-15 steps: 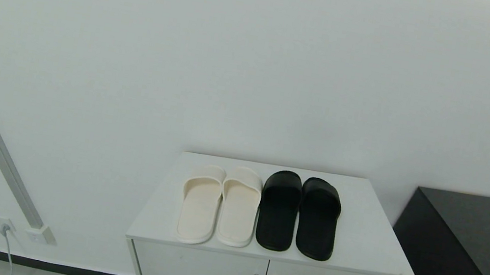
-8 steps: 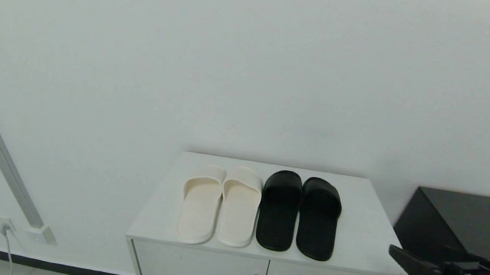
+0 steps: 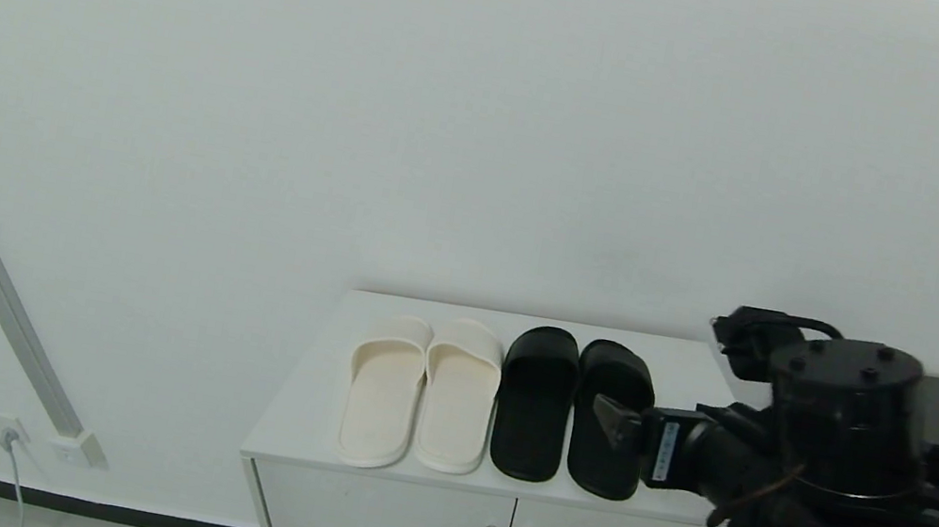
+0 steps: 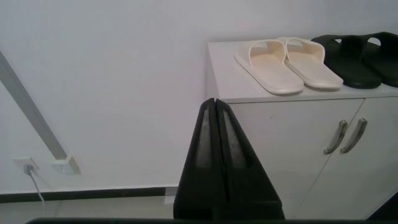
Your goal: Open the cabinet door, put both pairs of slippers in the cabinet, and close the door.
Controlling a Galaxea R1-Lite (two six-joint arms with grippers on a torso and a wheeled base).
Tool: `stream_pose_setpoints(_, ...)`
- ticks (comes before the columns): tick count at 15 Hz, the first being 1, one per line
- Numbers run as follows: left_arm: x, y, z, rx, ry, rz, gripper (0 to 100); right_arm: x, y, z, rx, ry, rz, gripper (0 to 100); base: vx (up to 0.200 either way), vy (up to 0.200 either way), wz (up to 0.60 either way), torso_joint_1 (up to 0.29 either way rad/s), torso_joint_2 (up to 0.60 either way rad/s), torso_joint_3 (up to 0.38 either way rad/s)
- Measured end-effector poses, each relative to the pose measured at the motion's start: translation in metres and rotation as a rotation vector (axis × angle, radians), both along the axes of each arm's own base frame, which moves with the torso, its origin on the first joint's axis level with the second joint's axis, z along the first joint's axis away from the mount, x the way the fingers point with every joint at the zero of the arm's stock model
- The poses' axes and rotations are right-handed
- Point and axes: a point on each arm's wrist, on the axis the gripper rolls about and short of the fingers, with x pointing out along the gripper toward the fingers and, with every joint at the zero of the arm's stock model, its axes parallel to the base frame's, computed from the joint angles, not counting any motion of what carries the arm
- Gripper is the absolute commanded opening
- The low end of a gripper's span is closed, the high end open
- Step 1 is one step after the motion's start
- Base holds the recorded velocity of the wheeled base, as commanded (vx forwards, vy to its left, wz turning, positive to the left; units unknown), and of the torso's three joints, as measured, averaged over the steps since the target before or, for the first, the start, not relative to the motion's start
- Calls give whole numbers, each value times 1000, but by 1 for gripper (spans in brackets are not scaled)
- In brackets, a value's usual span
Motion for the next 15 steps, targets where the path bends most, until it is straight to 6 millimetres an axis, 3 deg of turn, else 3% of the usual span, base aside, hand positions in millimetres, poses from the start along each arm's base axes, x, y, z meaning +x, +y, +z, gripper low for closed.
stream_pose_setpoints(3,0,0,0,1,0,-1,0,21,34,-16,-21,0,-89,100,0,0,0,0,0,0)
stream_pose_setpoints(6,0,0,0,1,0,0,0,47,56,-33,-36,-10,-200,100,0,0,0,0,0,0)
stream_pose_setpoints(15,0,0,0,0,0,0,0,128,69,-81,-66,0,-335,100,0,0,0,0,0,0)
